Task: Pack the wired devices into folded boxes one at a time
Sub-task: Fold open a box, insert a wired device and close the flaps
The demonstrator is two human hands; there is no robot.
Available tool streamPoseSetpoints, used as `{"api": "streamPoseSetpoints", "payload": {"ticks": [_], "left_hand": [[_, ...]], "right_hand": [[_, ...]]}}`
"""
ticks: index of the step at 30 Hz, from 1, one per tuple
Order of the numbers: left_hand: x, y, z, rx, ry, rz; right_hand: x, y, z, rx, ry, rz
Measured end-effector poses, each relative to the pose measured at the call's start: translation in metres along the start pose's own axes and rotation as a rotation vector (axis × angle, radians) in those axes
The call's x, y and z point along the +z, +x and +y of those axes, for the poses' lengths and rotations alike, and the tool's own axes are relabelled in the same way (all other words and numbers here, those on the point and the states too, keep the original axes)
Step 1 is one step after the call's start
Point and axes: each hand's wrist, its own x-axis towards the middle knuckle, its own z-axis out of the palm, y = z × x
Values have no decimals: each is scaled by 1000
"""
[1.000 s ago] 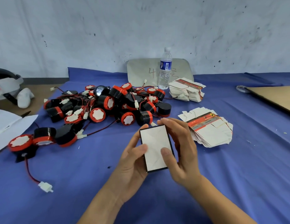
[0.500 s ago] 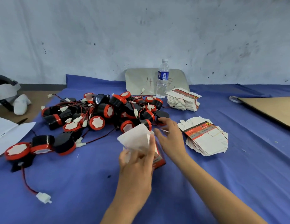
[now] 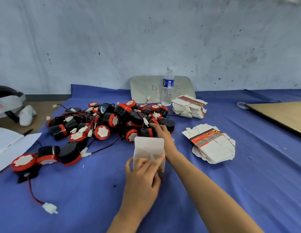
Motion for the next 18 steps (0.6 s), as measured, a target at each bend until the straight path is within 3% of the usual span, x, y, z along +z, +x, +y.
{"api": "streamPoseSetpoints", "payload": {"ticks": [5,10,14,18], "left_hand": [[-2,4,-1,51,22,159],[-8,4,-2,-21,-150,183],[-5,3,-7,-241,-449,110],[-1,2,-8,-434,-589,-167]], "right_hand": [[1,14,6,-35,-152,-124],[7,22,13,-106,-180,43],[-4,2,3,65,482,410],[-57,-19,-8,75,826,600]]}}
